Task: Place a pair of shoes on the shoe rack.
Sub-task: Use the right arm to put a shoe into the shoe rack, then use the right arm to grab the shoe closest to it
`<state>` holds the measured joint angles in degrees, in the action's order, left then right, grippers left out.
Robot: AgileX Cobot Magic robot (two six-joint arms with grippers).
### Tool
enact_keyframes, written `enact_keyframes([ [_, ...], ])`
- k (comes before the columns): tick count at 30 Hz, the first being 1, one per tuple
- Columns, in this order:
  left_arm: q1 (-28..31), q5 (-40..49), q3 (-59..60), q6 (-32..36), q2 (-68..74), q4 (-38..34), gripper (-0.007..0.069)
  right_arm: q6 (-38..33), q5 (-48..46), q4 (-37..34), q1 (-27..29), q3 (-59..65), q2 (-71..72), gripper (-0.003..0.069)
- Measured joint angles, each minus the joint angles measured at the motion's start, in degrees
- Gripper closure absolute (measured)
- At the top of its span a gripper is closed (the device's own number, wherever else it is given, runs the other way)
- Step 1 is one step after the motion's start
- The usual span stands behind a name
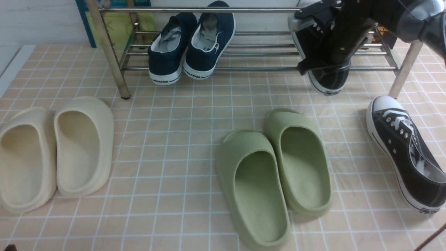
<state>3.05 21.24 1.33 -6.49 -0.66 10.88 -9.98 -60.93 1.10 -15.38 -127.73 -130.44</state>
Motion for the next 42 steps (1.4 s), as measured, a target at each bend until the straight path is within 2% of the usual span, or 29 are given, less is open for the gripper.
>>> enact_keyframes([
  [2, 0.00, 0.00, 0.00, 0.00, 0.00, 0.00, 0.0389, 0.00, 0.70, 0.25, 0.00, -1.45, -0.76, 0.0555],
  [7, 0.00, 0.00, 0.00, 0.00, 0.00, 0.00, 0.0389, 2.29, 0.25, 0.55, -0.07, -4.76, -0.55, 0.0271],
  [8, 0.00, 0.00, 0.00, 0.00, 0.00, 0.00, 0.0389, 2.29, -0.05, 0.55, -0.07, -4.86, -0.54, 0.0271],
  [10, 0.00, 0.00, 0.00, 0.00, 0.00, 0.00, 0.0389, 3.05, -4.69, 0.55, -0.07, -6.25, 0.19, 0.0181],
  [13, 0.00, 0.00, 0.00, 0.00, 0.00, 0.05, 0.0389, 3.23, -9.33, 0.32, -0.07, -7.19, 1.51, 0.0125],
  [19, 0.00, 0.06, 0.00, -0.05, 0.00, 0.10, 0.0389, 4.73, -10.20, -1.10, -0.07, -1.14, 8.52, 0.0116],
  [24, 0.00, 0.17, 0.00, -0.05, 0.00, 0.16, 0.0389, 4.66, -10.15, -3.47, -0.07, 15.29, 19.84, 0.0141],
  [26, 0.00, 0.17, 0.00, -0.10, 0.00, 0.16, 0.0389, 4.58, -10.15, -3.33, -0.07, 29.06, 27.48, 0.0163],
  [29, 0.00, 0.17, 0.00, -0.10, 0.00, 0.16, 0.0389, 4.58, -10.09, -2.32, -0.07, 38.44, 31.90, 0.0183],
  [32, 0.00, 0.18, 0.00, -0.10, 0.00, 0.16, 0.0389, 6.78, -5.41, -1.10, 1.58, 51.72, 37.40, 0.0208],
  [35, 0.00, 0.23, 0.00, -0.10, 0.00, 0.16, 0.0389, 9.98, 0.55, 0.15, 5.01, 59.78, 40.06, 0.0223],
  [39, 0.00, 0.23, 0.00, -0.10, 0.00, 0.16, 0.0389, 11.15, 6.34, 1.17, 8.83, 66.67, 40.27, 0.0229],
  [42, 0.00, 0.23, 0.00, -0.10, 0.00, 0.16, 0.0389, 11.39, 10.30, 2.34, 9.62, 69.46, 39.10, 0.0230],
])
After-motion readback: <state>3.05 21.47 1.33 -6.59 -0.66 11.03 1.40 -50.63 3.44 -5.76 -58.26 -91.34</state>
